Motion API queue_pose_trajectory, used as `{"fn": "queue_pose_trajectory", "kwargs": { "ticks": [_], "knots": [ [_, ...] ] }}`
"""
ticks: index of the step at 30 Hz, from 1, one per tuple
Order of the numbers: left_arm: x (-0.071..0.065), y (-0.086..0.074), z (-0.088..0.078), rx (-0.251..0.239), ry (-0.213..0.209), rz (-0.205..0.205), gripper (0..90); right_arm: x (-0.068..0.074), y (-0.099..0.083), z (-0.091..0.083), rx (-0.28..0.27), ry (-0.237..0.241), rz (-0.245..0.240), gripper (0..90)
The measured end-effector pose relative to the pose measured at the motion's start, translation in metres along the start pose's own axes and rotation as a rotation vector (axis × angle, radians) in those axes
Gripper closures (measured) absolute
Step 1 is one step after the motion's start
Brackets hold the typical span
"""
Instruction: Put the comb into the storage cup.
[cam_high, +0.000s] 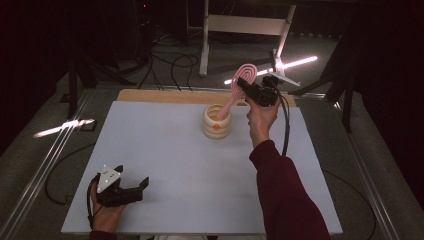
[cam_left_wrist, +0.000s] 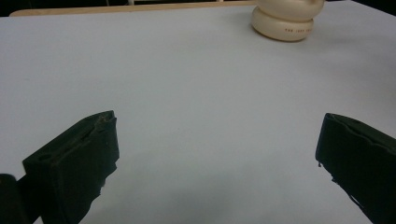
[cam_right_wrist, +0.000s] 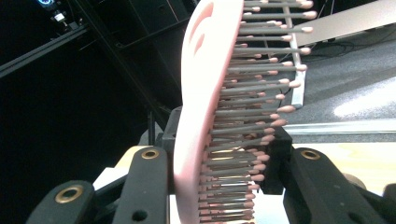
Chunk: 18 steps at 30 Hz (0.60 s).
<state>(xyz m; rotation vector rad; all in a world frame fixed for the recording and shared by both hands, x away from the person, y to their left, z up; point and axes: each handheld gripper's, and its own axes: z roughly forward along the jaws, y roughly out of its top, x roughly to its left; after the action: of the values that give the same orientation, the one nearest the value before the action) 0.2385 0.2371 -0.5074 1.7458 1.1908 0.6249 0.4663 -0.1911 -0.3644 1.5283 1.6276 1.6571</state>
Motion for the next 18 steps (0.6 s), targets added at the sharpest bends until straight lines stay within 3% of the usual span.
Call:
{"fn": "queue_pose_trajectory", "kwargs": {
  "ticks": [18],
  "knots": [
    [0.000,0.000,0.000,-0.001,0.000,0.000,0.1,-0.007,-0.015,0.004,-0.009,-0.005,0.021,63.3]
  ]
}}
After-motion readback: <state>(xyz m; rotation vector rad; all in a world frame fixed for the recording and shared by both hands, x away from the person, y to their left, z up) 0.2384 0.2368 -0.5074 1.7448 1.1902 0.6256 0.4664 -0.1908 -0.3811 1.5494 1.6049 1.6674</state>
